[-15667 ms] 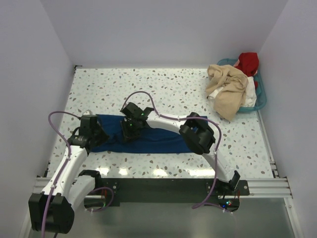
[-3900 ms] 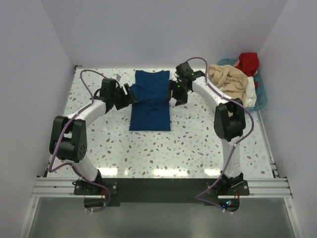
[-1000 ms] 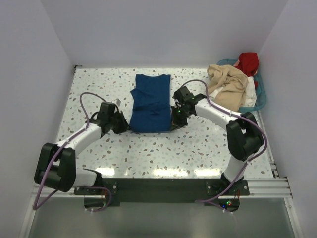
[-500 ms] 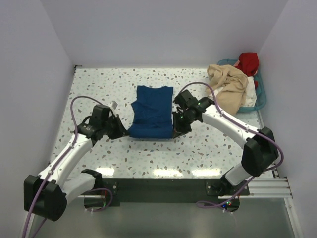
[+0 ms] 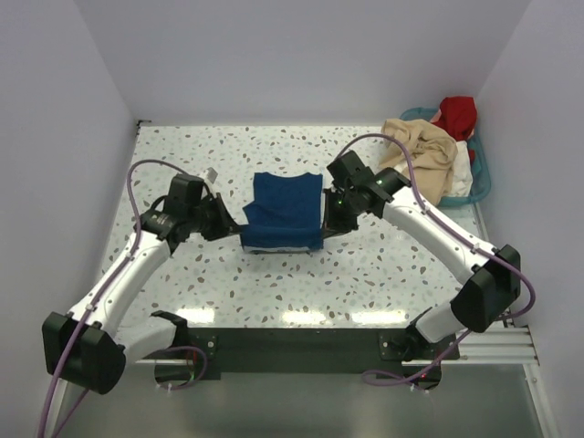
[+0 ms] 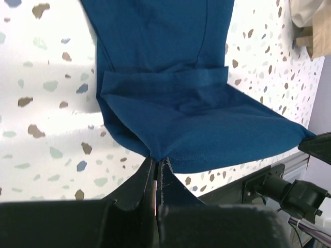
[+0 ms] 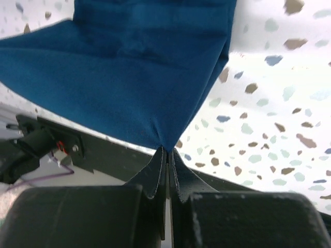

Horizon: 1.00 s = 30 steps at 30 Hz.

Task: Fold and stack the t-shirts
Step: Fold the tshirt

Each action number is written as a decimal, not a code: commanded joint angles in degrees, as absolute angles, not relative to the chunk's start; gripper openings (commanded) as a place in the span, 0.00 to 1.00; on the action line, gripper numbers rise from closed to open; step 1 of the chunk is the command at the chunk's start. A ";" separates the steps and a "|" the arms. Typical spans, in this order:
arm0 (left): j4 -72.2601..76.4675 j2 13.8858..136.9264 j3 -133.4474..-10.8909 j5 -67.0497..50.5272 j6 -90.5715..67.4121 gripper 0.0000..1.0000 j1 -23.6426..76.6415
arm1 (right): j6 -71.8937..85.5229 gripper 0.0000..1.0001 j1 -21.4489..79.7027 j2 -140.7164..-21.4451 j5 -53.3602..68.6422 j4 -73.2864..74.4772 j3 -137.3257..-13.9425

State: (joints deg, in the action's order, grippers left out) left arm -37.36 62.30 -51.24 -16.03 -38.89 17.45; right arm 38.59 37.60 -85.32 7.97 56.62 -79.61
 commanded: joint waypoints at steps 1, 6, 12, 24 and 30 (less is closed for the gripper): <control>-31.57 66.34 -56.32 -14.77 -38.23 0.00 17.40 | 38.58 0.00 35.43 -87.88 3.61 56.96 -84.28; -26.99 72.50 -60.54 -15.29 -37.09 0.00 17.40 | 36.48 0.00 32.00 -91.75 3.52 55.73 -89.46; -24.18 79.09 -65.91 -15.29 -36.39 0.00 16.70 | 33.05 0.00 28.83 -98.78 3.08 56.51 -97.36; -21.71 90.96 -73.55 -16.34 -34.37 0.00 13.89 | 29.79 0.00 25.05 -111.78 2.37 58.53 -111.70; -20.92 97.11 -77.69 -17.22 -33.57 0.00 12.31 | 28.48 0.00 23.47 -117.94 3.16 59.24 -117.94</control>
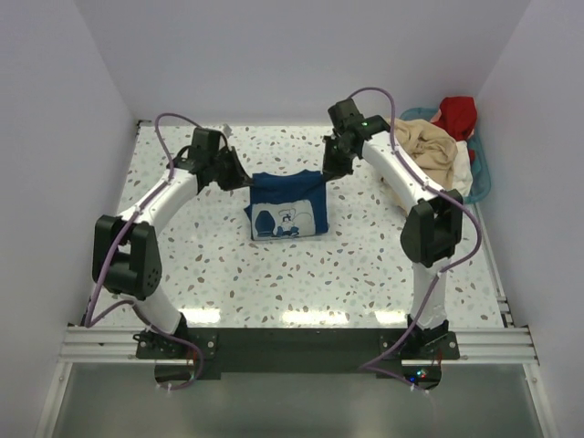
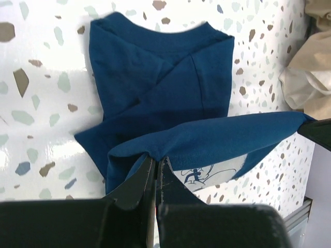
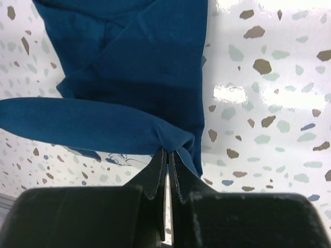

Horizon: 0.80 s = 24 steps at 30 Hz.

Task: Fold and stack the t-shirts
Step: Fold the tshirt

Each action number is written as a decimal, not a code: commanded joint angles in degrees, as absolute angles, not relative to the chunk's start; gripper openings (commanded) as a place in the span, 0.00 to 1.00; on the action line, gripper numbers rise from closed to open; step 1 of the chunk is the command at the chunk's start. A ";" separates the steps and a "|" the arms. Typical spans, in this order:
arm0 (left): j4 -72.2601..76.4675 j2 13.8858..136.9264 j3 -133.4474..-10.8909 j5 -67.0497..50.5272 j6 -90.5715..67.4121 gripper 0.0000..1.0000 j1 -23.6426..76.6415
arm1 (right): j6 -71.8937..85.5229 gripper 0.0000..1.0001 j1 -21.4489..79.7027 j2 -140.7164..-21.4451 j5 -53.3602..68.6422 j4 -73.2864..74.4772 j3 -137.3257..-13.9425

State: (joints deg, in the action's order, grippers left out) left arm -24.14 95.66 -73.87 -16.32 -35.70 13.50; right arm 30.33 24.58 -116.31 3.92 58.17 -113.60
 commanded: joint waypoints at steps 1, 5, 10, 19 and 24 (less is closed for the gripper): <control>-20.83 98.69 -78.30 -17.40 -33.57 0.00 11.87 | 28.39 0.00 23.29 -118.82 3.16 59.24 -118.73; -20.30 102.03 -80.85 -17.75 -33.40 0.00 10.99 | 27.95 0.00 22.50 -122.86 3.51 59.15 -122.33; -19.69 106.86 -83.58 -18.72 -33.31 0.00 10.37 | 28.12 0.00 21.62 -126.38 4.31 58.10 -124.62; -17.40 111.88 -87.45 -15.74 -33.48 0.36 9.67 | 27.60 0.20 20.83 -134.89 5.71 56.86 -132.00; -17.31 111.01 -88.95 -14.06 -33.84 0.63 9.67 | 25.75 0.64 20.65 -137.47 8.17 58.36 -140.01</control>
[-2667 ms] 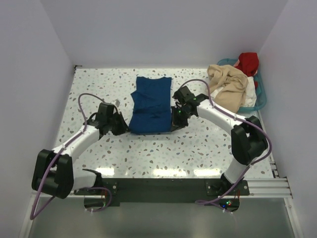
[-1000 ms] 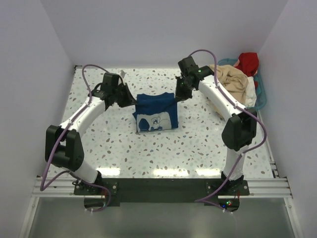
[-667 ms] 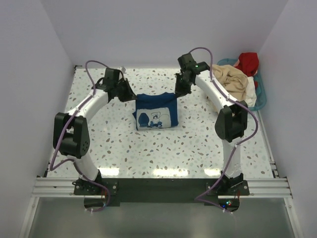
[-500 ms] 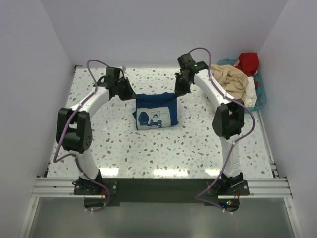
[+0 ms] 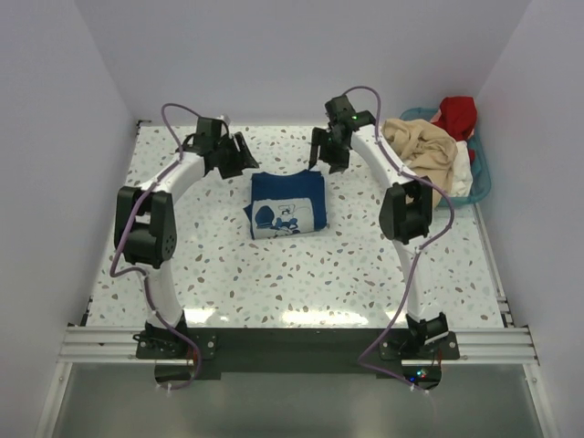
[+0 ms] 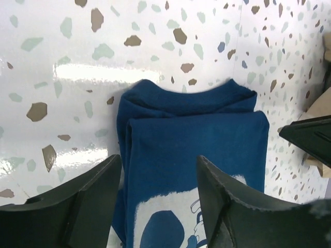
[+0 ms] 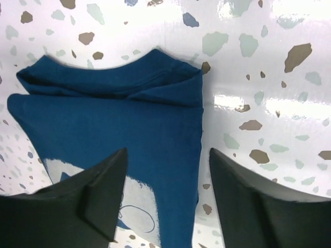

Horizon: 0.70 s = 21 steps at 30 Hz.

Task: Fold and stack the t-shirts
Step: Fold the tshirt

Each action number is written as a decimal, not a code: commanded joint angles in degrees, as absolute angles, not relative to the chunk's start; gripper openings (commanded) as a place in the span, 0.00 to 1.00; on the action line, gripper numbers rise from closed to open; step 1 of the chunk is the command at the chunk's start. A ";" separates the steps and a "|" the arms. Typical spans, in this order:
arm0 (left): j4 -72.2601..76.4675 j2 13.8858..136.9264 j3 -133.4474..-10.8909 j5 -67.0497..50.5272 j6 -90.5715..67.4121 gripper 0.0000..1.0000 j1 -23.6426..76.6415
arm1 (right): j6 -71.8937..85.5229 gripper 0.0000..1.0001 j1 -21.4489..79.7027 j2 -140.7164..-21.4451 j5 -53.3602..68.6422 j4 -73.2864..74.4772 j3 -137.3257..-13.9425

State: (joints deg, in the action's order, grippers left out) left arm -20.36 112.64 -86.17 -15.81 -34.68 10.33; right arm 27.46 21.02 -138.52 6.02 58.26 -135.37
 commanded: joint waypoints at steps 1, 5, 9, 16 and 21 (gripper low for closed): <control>-17.23 110.40 -88.51 -13.98 -33.84 0.65 9.67 | 25.58 0.70 20.65 -136.59 8.35 57.66 -139.05; -16.27 106.80 -81.77 -14.41 -33.49 0.71 9.67 | 24.61 0.71 20.83 -128.26 8.96 53.45 -128.36; -13.98 101.88 -74.11 -15.91 -34.19 0.71 9.67 | 24.26 0.68 22.40 -120.78 9.75 52.03 -119.29; -11.52 97.04 -64.52 -16.61 -35.59 0.71 9.67 | 27.42 0.57 27.59 -110.75 13.00 48.26 -104.78; -10.90 95.36 -61.53 -17.05 -35.77 0.72 9.76 | 30.40 0.46 30.93 -110.91 14.24 45.70 -99.32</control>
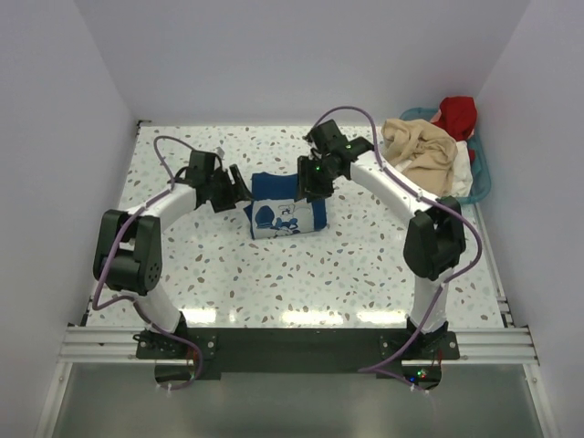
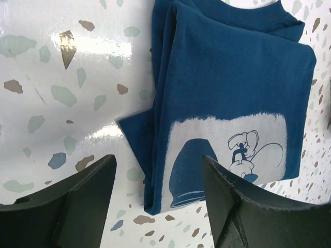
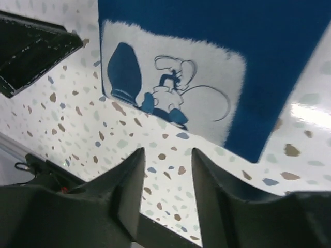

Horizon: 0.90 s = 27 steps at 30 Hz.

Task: Fold and stack the t-shirts
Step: Neatly place the folded tshirt to the corner

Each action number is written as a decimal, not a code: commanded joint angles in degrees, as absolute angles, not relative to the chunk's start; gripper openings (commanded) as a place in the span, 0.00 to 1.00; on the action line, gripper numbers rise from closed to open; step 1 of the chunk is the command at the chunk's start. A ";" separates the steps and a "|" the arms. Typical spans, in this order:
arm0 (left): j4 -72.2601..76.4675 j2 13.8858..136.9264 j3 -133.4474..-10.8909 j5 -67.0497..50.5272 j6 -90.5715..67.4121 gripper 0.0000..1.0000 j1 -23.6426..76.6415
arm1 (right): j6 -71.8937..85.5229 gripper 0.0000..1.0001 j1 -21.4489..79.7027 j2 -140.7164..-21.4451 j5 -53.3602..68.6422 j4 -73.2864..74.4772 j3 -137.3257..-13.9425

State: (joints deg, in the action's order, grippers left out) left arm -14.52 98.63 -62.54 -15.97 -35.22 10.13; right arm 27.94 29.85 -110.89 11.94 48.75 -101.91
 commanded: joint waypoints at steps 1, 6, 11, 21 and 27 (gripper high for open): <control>-10.72 95.27 -61.35 -17.31 -35.86 0.72 9.76 | 30.76 0.42 31.02 -111.70 14.50 45.62 -98.97; -7.12 96.23 -59.15 -20.91 -36.30 0.72 9.76 | 31.82 0.37 31.02 -113.90 13.71 43.94 -96.77; -4.23 99.31 -58.01 -23.46 -37.35 0.72 9.76 | 30.68 0.35 30.94 -118.90 11.96 44.03 -97.47; -3.25 106.17 -59.85 -24.96 -37.00 0.74 10.02 | 29.27 0.34 30.76 -123.40 8.17 45.09 -97.47; -2.11 108.63 -59.77 -24.61 -36.83 0.74 10.81 | 29.18 0.34 30.76 -124.01 8.26 45.17 -97.56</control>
